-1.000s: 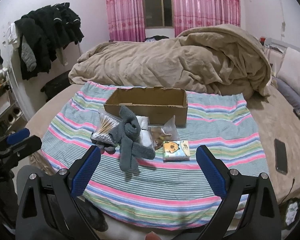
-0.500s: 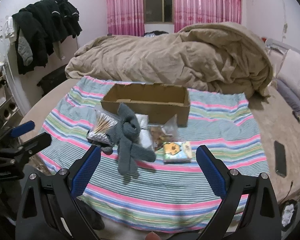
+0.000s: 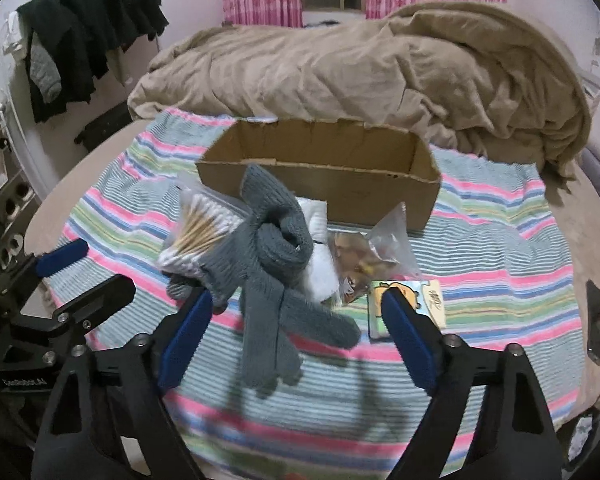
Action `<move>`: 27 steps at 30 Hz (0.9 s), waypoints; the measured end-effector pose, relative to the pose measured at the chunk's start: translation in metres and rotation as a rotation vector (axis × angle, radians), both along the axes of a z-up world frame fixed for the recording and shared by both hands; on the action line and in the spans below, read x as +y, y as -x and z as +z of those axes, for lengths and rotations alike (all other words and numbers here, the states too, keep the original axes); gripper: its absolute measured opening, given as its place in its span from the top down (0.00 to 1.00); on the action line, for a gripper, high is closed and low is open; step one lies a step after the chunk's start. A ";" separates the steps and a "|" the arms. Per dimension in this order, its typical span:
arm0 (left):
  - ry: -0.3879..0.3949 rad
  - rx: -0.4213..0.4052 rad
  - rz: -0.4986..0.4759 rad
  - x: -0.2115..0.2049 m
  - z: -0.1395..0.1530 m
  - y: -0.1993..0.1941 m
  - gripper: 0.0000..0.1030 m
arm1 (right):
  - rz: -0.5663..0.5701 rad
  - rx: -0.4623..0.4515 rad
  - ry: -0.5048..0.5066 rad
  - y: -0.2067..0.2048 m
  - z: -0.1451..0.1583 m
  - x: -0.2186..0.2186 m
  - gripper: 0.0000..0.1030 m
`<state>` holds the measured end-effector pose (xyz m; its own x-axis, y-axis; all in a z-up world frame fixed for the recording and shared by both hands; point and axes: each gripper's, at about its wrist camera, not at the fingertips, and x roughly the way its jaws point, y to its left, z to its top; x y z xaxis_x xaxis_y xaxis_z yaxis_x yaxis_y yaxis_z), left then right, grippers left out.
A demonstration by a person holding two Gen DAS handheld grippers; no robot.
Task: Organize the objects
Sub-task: 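Grasp the cotton swab bag with left tool while right tool grasps grey scarf, then carry swab bag and scarf into the cardboard box and open both tools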
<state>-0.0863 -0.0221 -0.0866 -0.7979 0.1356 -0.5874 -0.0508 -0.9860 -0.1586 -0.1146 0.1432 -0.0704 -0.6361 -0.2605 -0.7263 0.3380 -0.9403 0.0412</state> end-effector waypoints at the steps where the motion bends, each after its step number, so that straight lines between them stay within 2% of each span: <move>1: 0.002 0.003 0.001 0.000 -0.002 0.002 0.02 | 0.004 -0.008 0.009 0.005 -0.002 -0.001 0.16; 4: -0.014 -0.004 -0.009 -0.003 -0.010 0.014 0.02 | 0.017 -0.012 0.022 0.013 -0.007 -0.005 0.16; 6: -0.008 -0.012 -0.010 -0.004 -0.017 0.026 0.07 | 0.021 -0.008 0.014 0.019 -0.011 -0.009 0.20; 7: -0.002 -0.025 -0.005 -0.004 -0.021 0.032 0.12 | 0.023 -0.010 0.010 0.024 -0.014 -0.011 0.22; 10: -0.026 -0.075 -0.031 -0.001 -0.036 0.052 0.15 | 0.040 -0.025 0.041 0.034 -0.019 -0.012 0.23; 12: -0.041 -0.079 -0.049 0.003 -0.040 0.058 0.17 | 0.057 -0.017 0.065 0.039 -0.020 -0.013 0.23; 14: -0.005 -0.060 -0.059 0.011 -0.039 0.060 0.26 | 0.068 -0.011 0.076 0.045 -0.022 -0.014 0.25; 18: 0.031 -0.039 -0.102 0.026 -0.041 0.060 0.46 | 0.087 -0.042 0.105 0.056 -0.035 -0.014 0.54; 19: 0.035 -0.031 -0.107 0.029 -0.040 0.057 0.51 | 0.093 -0.043 0.116 0.056 -0.037 -0.012 0.57; 22: 0.057 -0.006 -0.099 0.031 -0.036 0.051 0.56 | 0.090 -0.023 0.138 0.050 -0.031 -0.005 0.59; 27: 0.020 0.006 -0.090 0.021 -0.033 0.045 0.65 | 0.069 0.018 0.164 0.039 -0.016 0.009 0.60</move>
